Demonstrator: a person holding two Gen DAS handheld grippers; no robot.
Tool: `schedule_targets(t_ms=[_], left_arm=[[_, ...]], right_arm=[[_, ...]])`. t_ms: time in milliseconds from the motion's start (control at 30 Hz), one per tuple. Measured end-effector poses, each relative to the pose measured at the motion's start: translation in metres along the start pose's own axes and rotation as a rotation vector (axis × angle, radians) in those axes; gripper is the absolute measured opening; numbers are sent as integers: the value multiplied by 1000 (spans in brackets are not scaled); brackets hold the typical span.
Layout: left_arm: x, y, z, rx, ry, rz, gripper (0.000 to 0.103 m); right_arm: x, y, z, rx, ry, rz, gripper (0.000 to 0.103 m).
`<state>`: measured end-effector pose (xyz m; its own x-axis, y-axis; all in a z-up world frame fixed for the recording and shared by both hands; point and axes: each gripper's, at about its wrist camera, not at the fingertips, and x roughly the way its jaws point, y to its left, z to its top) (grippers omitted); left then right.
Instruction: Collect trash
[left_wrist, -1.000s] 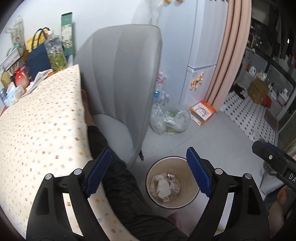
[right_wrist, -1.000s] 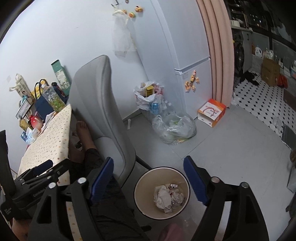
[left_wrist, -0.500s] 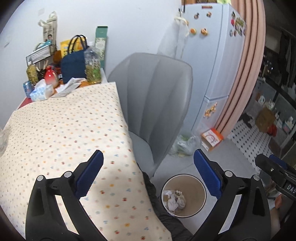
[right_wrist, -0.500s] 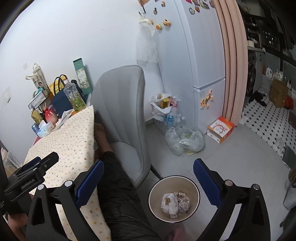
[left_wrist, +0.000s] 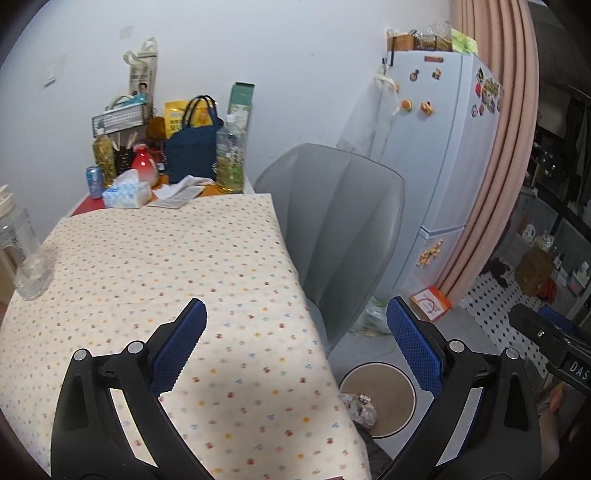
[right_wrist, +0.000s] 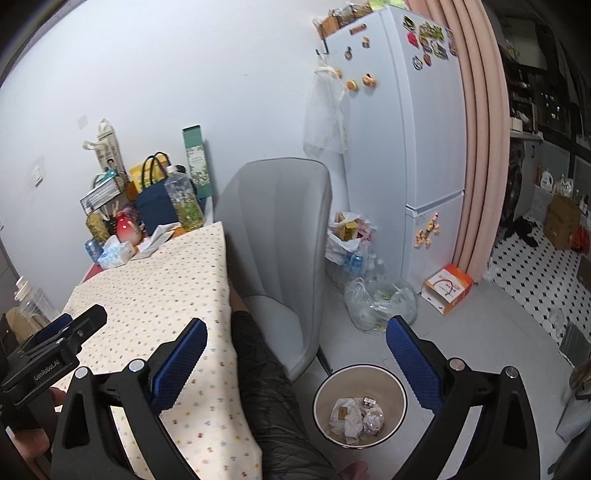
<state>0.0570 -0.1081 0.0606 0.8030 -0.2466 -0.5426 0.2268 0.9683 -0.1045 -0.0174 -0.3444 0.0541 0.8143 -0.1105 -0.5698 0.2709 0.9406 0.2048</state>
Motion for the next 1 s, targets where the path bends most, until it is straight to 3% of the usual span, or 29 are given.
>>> schedule_targets(t_ms=[500,1000], left_arm=[[-61,48,-6,-50,-80,128,97],[-86,76,-16,-84,-113,158,97]], right_arm=[[-40,55,-7,-84,-34,62,95],[-53,88,-20,-146,-36,99,95]])
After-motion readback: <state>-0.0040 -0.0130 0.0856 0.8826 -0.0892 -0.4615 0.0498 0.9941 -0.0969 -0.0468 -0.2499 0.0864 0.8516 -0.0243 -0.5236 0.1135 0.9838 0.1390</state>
